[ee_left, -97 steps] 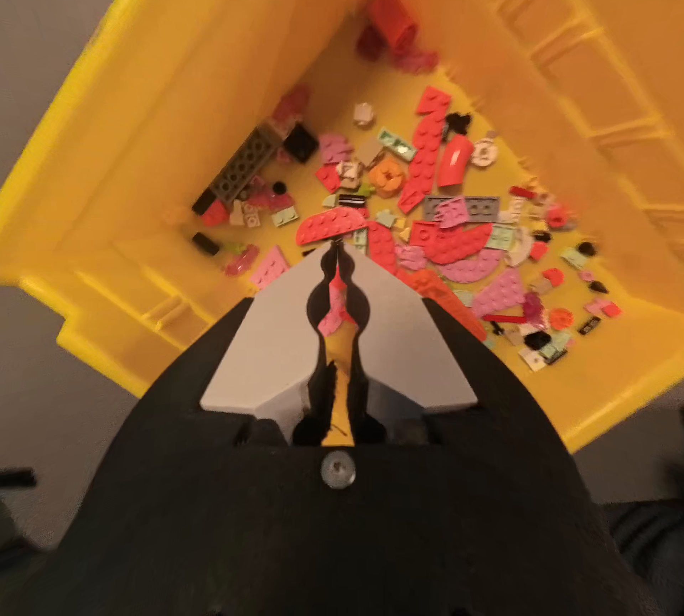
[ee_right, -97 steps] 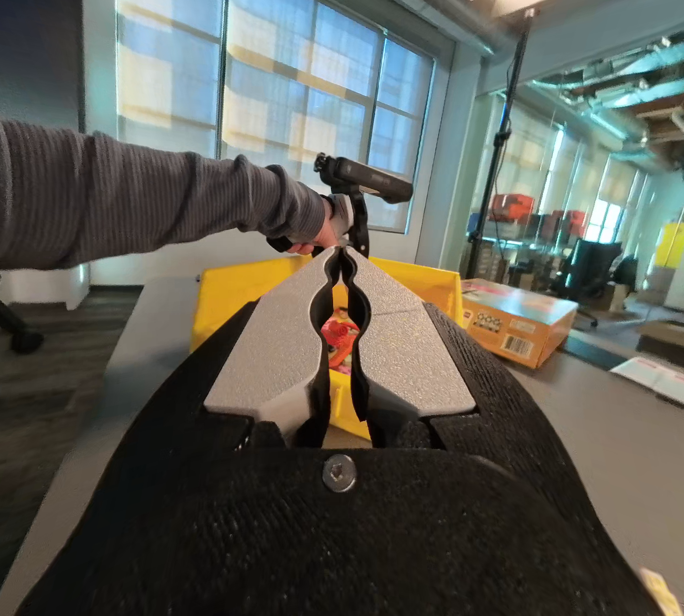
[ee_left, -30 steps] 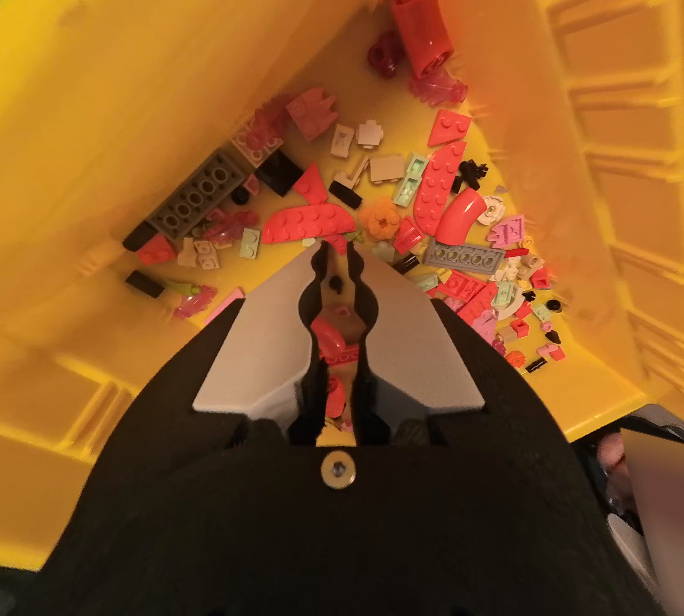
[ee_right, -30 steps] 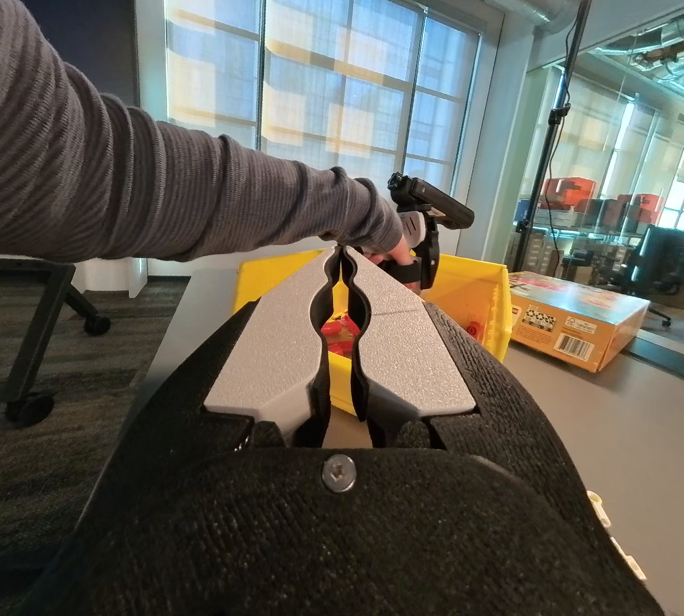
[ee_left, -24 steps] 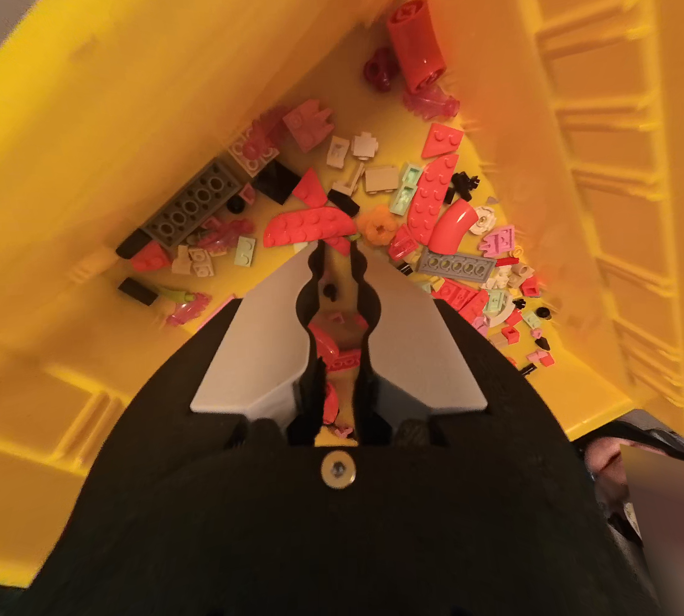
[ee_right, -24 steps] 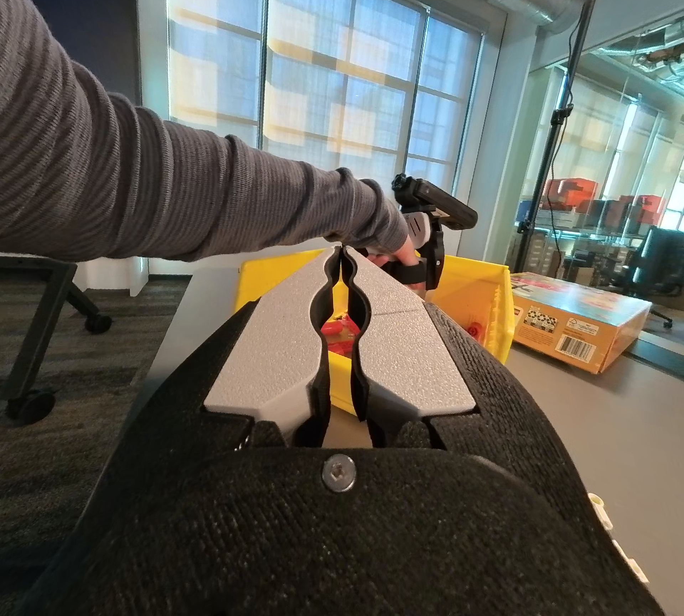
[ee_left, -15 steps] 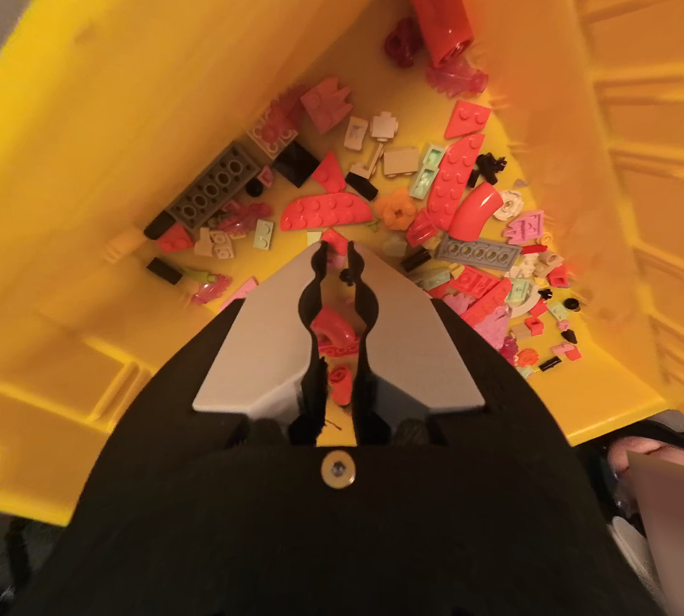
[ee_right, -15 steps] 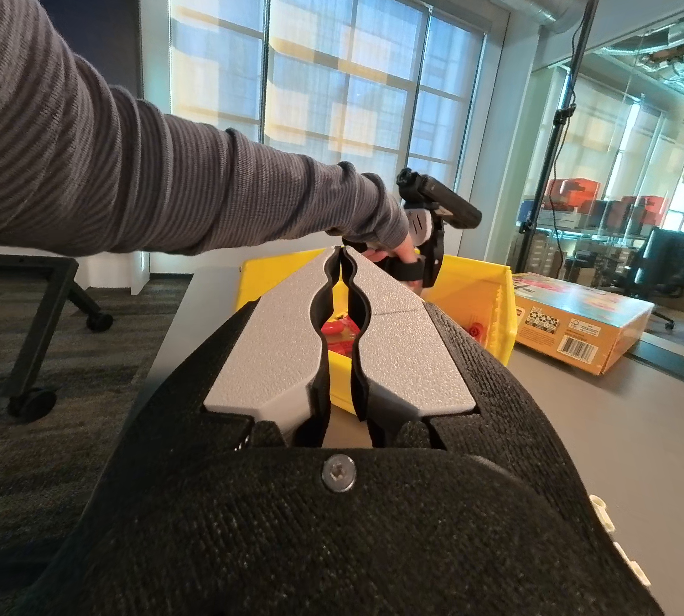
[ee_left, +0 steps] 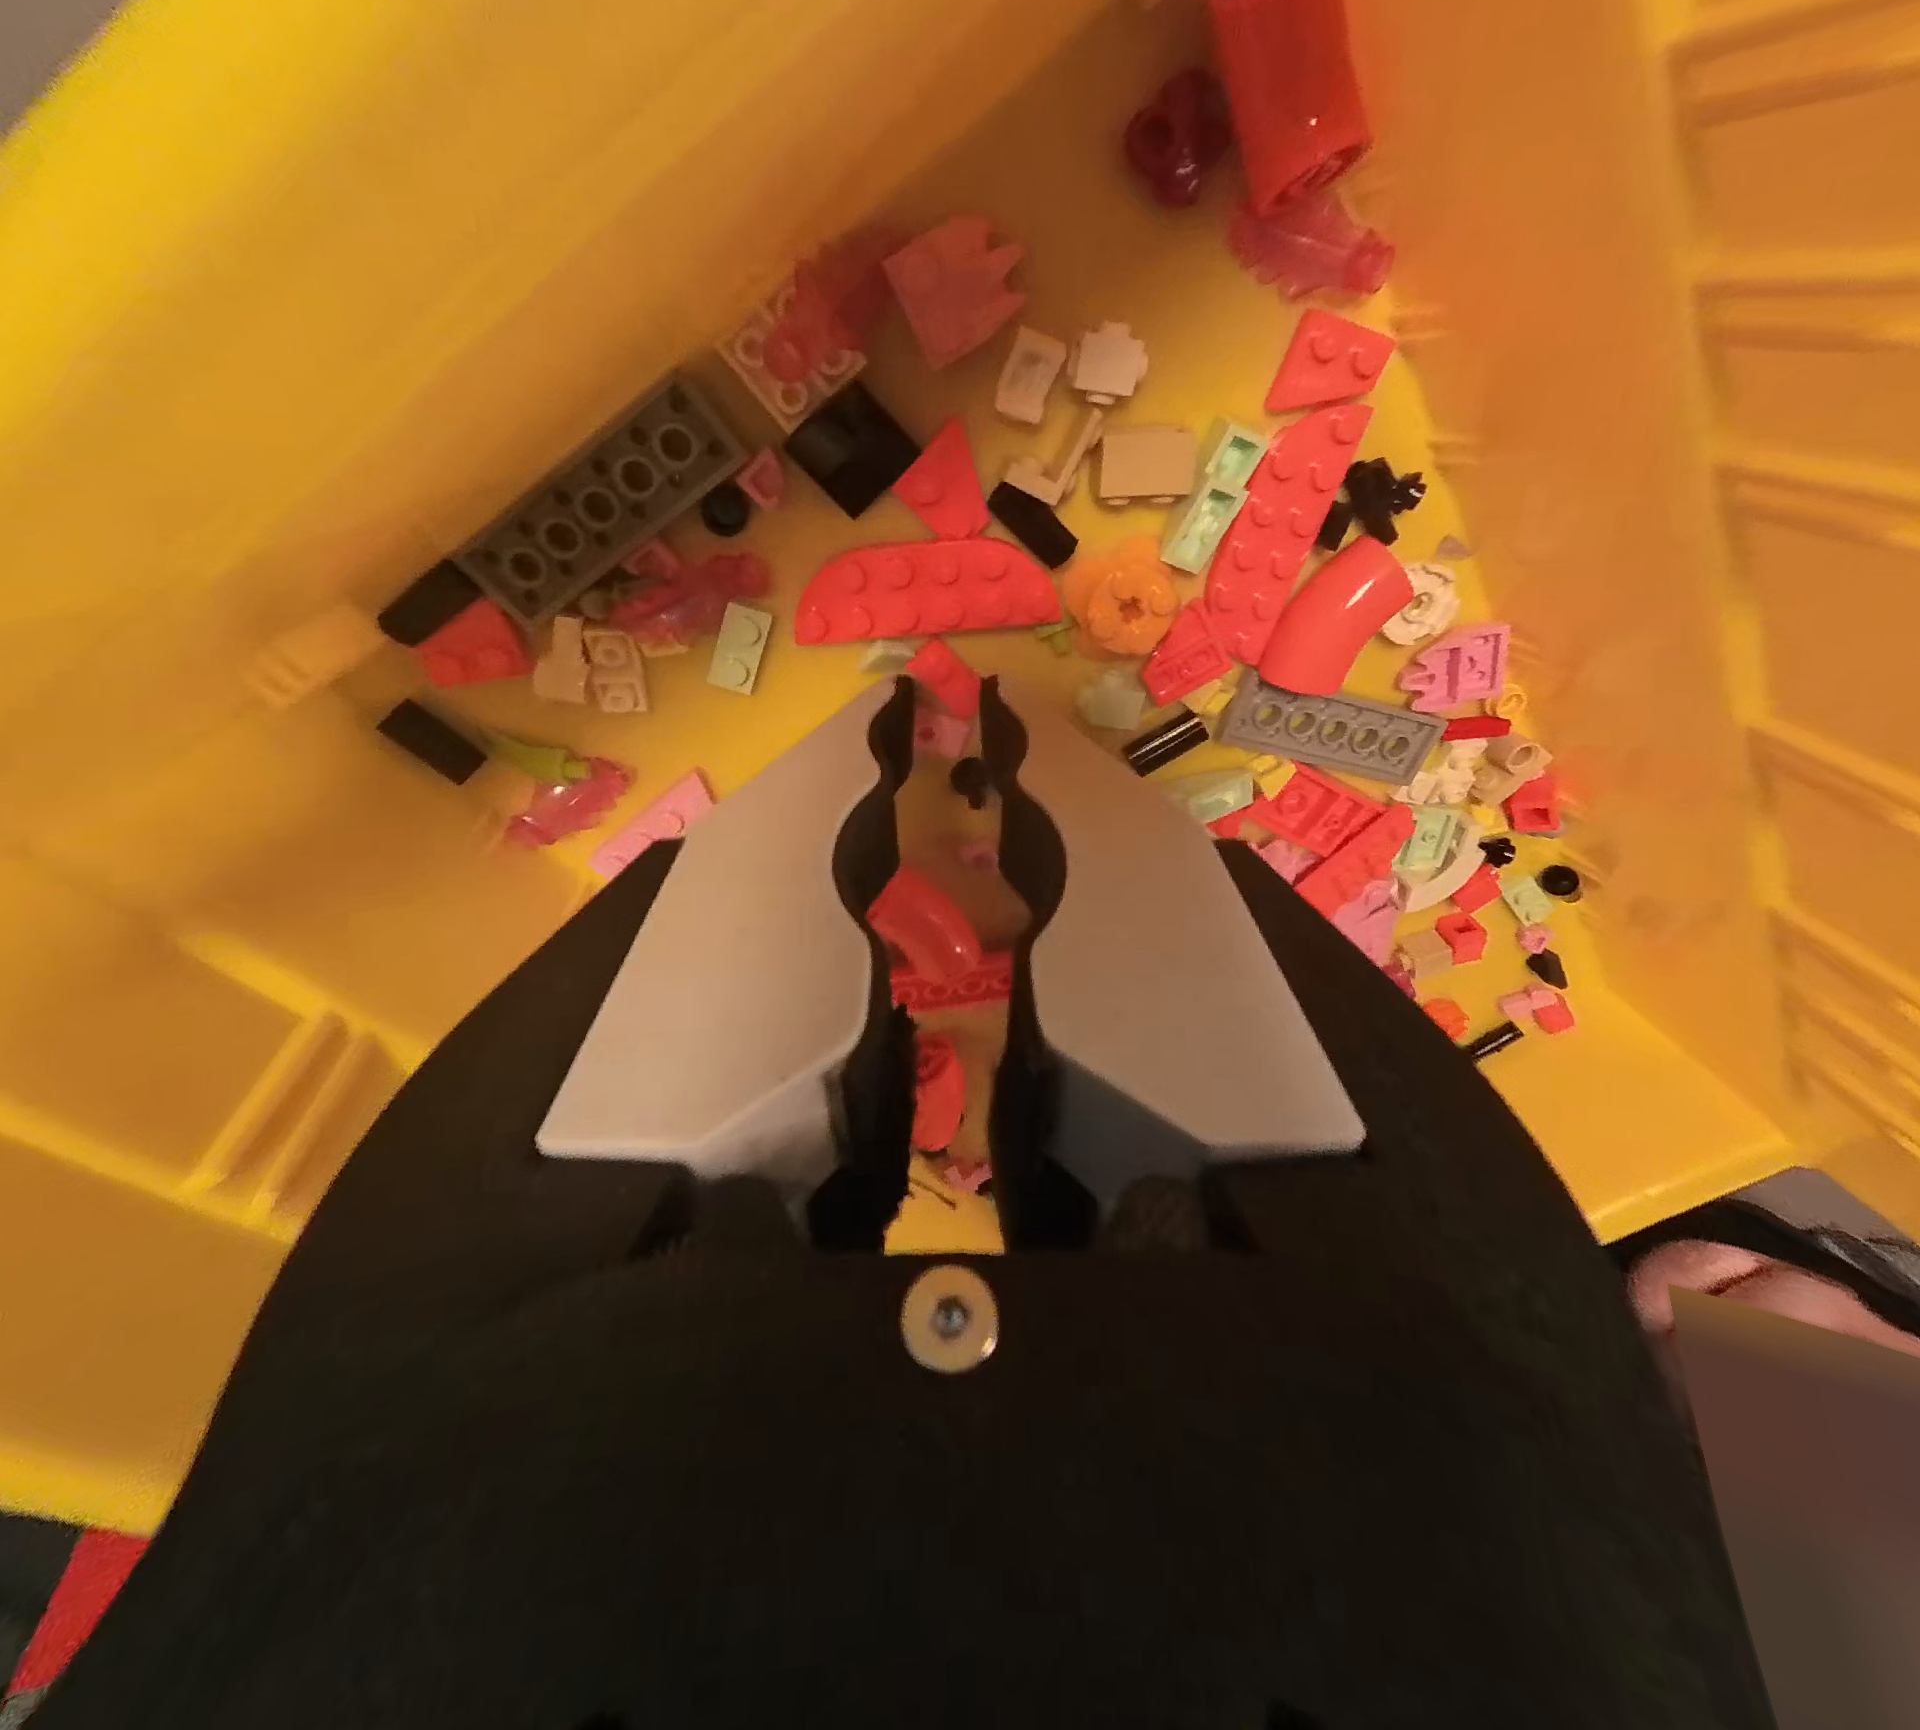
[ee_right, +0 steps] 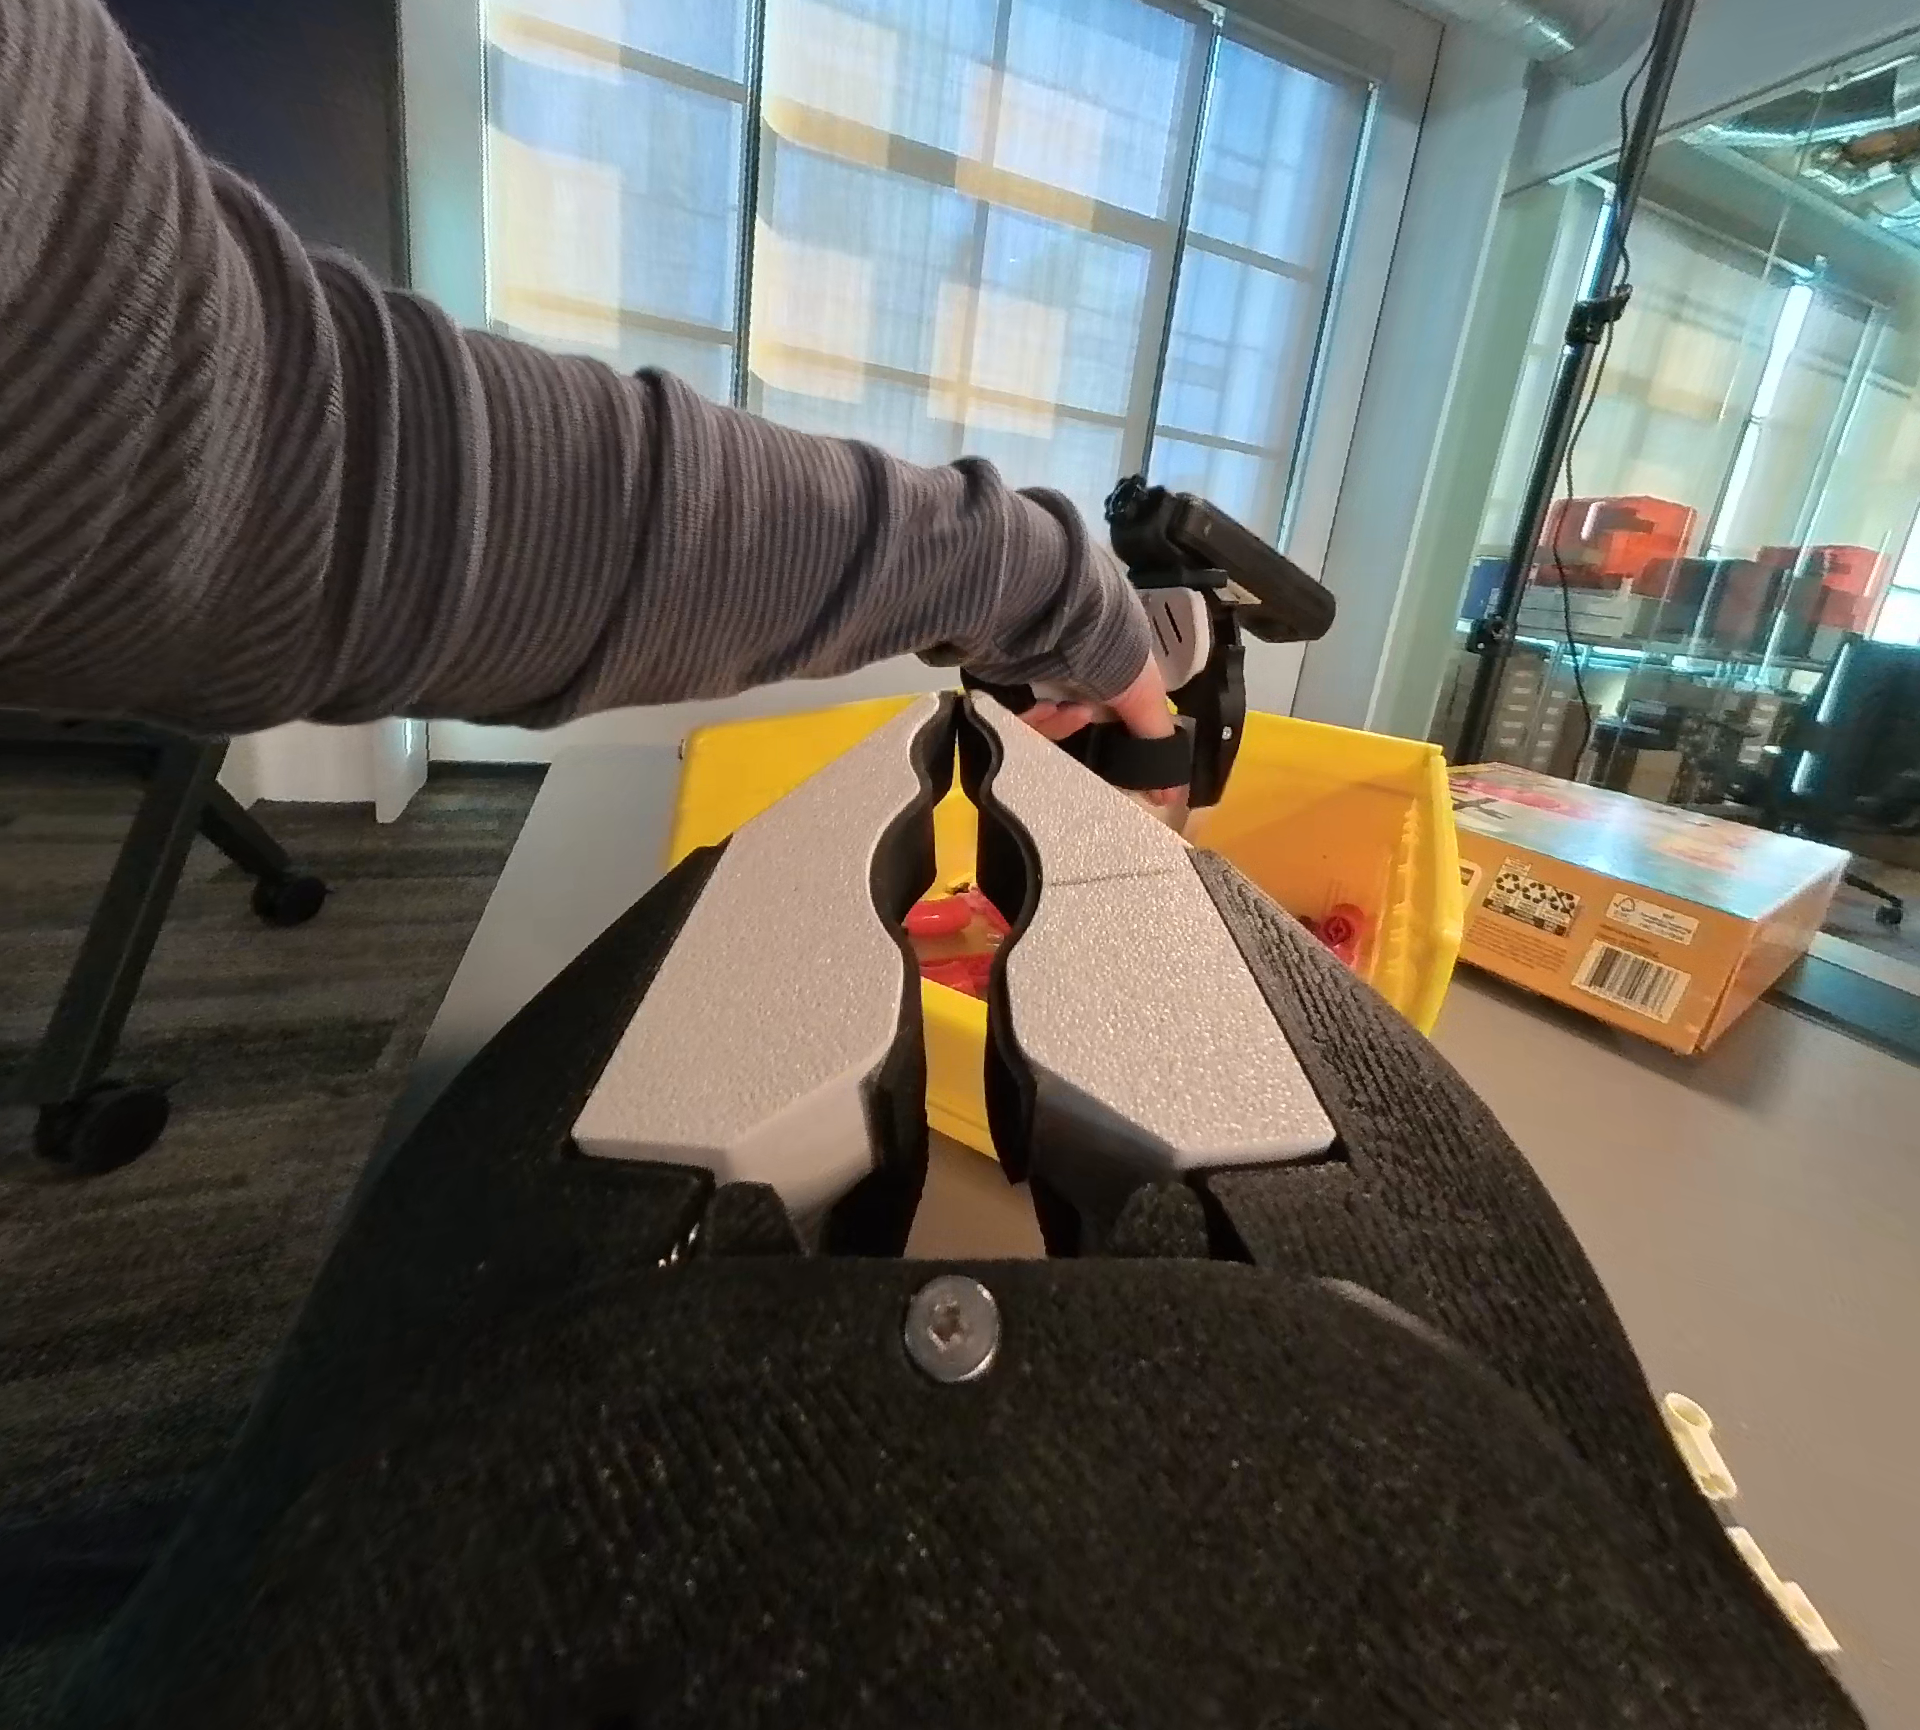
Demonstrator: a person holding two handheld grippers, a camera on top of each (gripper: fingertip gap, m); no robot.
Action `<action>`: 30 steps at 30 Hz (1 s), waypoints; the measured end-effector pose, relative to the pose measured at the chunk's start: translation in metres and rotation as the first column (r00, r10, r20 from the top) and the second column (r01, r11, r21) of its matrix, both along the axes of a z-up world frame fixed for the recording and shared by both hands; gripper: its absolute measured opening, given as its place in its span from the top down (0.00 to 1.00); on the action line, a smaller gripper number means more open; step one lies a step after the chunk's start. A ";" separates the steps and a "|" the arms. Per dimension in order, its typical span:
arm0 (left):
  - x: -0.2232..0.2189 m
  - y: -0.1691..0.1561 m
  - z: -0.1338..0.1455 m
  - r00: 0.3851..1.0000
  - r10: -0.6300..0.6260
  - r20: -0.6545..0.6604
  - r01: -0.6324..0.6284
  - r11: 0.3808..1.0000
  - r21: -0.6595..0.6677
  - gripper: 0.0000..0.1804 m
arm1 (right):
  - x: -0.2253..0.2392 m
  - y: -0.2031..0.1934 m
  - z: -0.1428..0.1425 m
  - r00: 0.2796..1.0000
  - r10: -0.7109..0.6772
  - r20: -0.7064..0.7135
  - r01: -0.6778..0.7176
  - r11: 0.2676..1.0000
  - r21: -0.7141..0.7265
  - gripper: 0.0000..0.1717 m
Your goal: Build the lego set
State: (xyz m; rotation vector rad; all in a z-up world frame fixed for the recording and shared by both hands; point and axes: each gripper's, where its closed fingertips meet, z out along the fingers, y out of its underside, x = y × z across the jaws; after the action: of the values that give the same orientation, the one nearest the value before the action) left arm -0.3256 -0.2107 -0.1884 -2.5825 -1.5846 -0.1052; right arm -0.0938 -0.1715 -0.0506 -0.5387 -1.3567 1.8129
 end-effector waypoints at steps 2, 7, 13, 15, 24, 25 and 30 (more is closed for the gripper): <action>-0.001 0.003 0.000 1.000 0.008 -0.005 -0.008 1.000 0.019 0.93 | 0.000 0.000 0.000 1.000 0.001 0.000 -0.001 1.000 0.000 1.00; -0.004 0.000 -0.002 0.998 -0.032 -0.055 0.031 0.999 -0.019 0.98 | 0.002 -0.004 0.000 1.000 0.010 -0.006 -0.010 1.000 0.007 1.00; -0.002 0.003 0.011 0.976 -0.116 -0.185 0.110 0.993 -0.040 0.98 | 0.004 -0.001 0.003 0.999 -0.012 -0.046 0.013 0.999 0.033 1.00; 0.000 0.010 0.040 0.930 -0.139 -0.340 0.138 0.990 -0.026 0.98 | 0.002 0.003 0.004 0.997 -0.039 -0.071 0.043 0.998 0.053 1.00; 0.106 0.090 0.169 0.453 0.058 -0.890 0.380 0.890 0.252 0.98 | 0.010 0.056 0.017 0.894 -0.280 -0.350 0.376 0.894 0.245 0.99; 0.115 0.091 0.168 0.411 0.065 -0.909 0.384 0.893 0.237 0.98 | 0.016 0.067 0.019 0.874 -0.308 -0.375 0.417 0.872 0.257 0.98; 0.184 0.143 0.150 0.483 0.095 -0.870 0.589 0.700 0.404 0.98 | 0.057 0.143 0.021 0.737 -0.453 -0.502 0.644 0.695 0.319 0.99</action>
State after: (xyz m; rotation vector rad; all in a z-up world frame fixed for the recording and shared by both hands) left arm -0.1416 -0.0681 -0.0381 -1.7384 -0.5514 0.4429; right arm -0.0373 -0.0289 -0.0292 -0.2581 -1.1297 0.9554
